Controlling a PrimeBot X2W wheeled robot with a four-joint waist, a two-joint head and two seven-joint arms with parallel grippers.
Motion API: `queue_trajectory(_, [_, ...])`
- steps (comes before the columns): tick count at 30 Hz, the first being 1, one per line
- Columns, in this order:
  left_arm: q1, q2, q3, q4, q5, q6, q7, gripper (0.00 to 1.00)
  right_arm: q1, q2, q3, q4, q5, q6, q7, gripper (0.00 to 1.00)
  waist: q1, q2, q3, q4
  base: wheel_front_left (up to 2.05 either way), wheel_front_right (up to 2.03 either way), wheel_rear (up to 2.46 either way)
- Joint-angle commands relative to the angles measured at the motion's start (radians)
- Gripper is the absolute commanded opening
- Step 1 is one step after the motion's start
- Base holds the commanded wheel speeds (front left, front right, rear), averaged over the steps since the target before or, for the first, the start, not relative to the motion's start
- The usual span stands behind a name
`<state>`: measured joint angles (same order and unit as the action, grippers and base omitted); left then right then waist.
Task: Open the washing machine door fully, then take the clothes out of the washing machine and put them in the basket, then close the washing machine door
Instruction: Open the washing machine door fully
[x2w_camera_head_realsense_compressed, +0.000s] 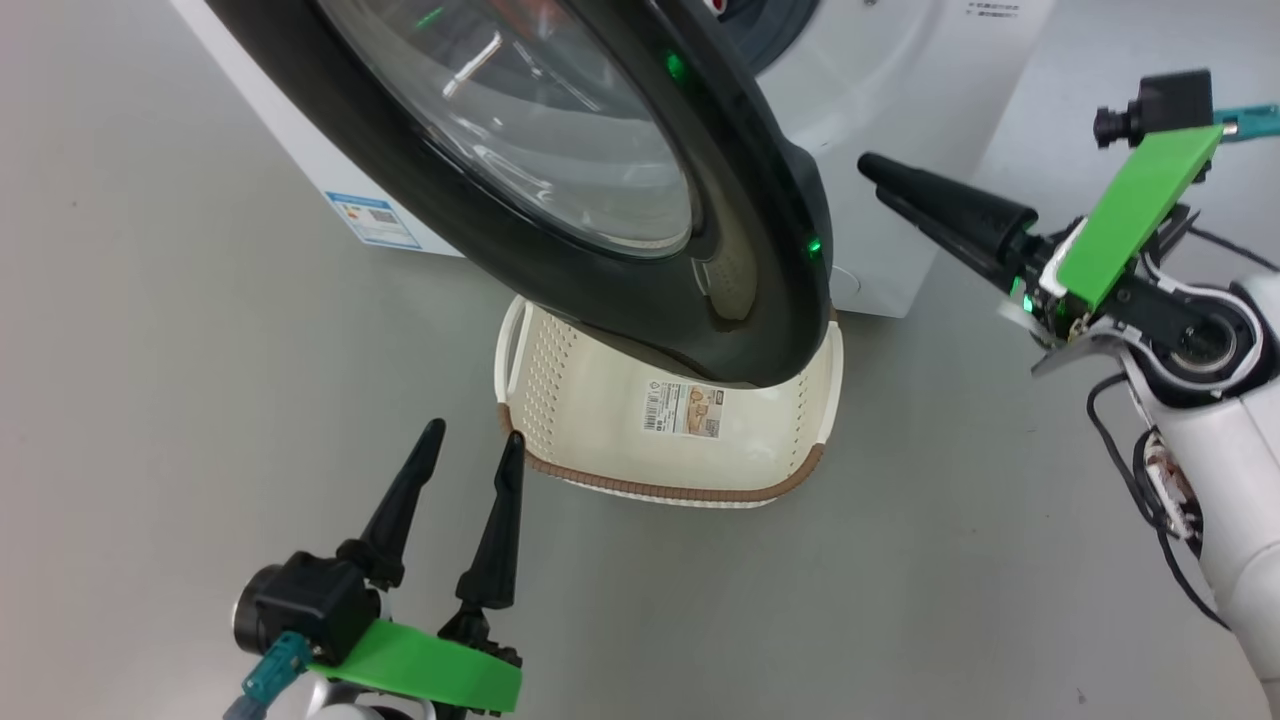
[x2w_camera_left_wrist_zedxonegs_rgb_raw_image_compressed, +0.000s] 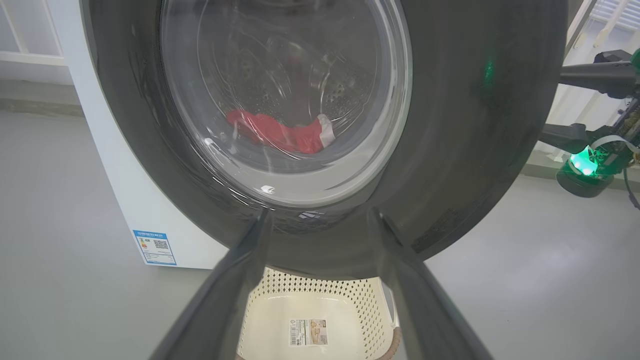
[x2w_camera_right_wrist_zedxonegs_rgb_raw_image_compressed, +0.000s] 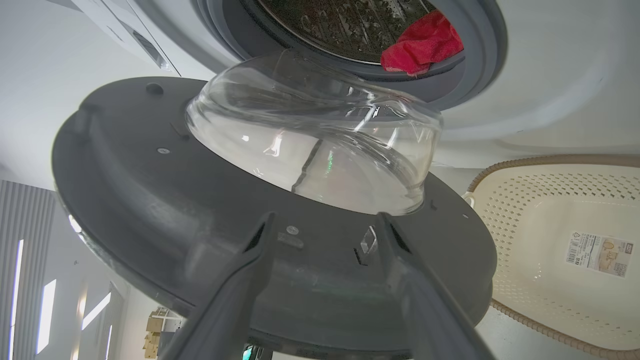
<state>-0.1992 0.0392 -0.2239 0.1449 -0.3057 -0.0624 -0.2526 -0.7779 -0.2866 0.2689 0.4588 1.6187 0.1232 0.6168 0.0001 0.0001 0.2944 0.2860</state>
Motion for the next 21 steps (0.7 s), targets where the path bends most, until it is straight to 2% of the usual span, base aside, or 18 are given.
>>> queue_trajectory(1, [0.002, 0.011, 0.041, -0.016, 0.013, -0.006, -0.009, 1.0, 0.027, -0.002, 0.0, -0.033, -0.012, 0.008, -0.011, 1.0, -0.0001, -0.0001, -0.001, -0.01, 0.0, 0.0, 0.0])
queue_trajectory(10, [0.009, 0.011, 0.065, -0.008, 0.023, -0.014, -0.009, 1.0, 0.168, -0.021, -0.007, -0.078, -0.057, 0.008, -0.079, 1.0, -0.0001, -0.0001, -0.014, -0.04, 0.0, 0.0, 0.0])
queue_trajectory(21, [0.033, 0.011, 0.097, 0.005, 0.04, -0.026, -0.009, 1.0, 0.321, -0.047, 0.0, -0.109, -0.125, 0.008, -0.215, 1.0, -0.0001, -0.0001, -0.048, -0.091, 0.0, 0.0, 0.0])
